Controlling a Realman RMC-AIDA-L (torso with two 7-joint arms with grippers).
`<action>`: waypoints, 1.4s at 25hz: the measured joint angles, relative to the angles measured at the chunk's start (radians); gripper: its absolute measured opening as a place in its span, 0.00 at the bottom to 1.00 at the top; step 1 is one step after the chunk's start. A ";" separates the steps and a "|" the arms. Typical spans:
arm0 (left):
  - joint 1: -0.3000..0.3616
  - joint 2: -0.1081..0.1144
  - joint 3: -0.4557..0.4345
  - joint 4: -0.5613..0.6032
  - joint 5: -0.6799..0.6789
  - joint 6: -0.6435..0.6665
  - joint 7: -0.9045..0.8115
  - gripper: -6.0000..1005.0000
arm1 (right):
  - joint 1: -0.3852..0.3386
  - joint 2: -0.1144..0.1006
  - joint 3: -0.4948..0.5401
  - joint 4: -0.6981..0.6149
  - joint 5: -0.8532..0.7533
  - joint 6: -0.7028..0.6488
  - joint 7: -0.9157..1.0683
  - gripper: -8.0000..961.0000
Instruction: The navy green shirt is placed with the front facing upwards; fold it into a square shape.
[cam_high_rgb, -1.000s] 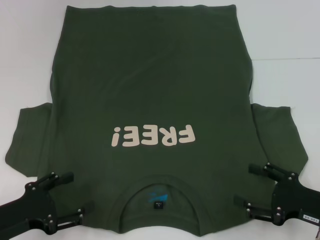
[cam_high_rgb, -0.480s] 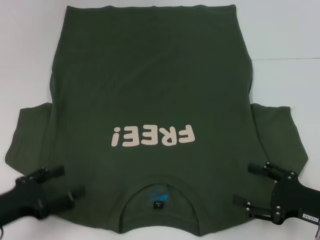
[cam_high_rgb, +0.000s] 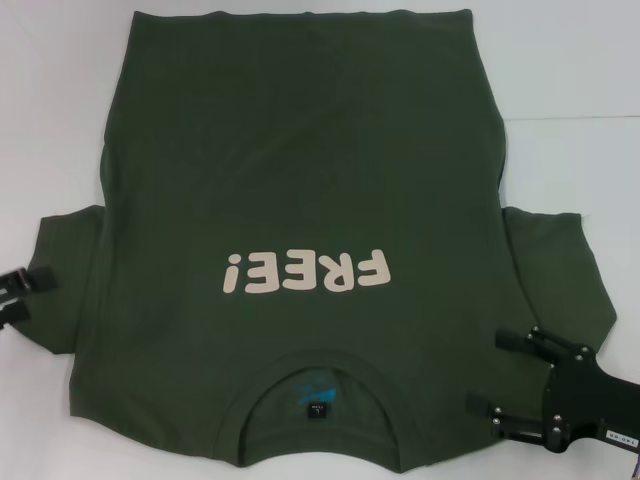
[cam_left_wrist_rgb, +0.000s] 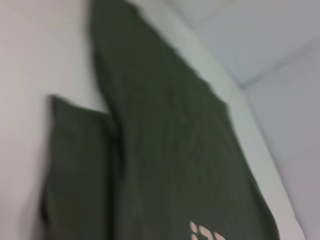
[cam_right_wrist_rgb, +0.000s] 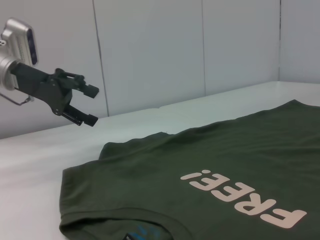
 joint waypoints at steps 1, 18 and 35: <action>-0.016 0.012 -0.014 0.004 0.031 -0.010 -0.069 0.92 | -0.001 0.000 -0.001 0.000 0.000 0.000 0.000 0.96; -0.240 0.107 0.067 -0.006 0.452 -0.164 -0.132 0.92 | -0.007 0.002 -0.022 0.014 0.000 -0.009 0.005 0.96; -0.222 0.097 0.094 -0.084 0.445 -0.290 -0.110 0.92 | -0.004 0.002 -0.025 0.014 -0.001 -0.003 0.029 0.96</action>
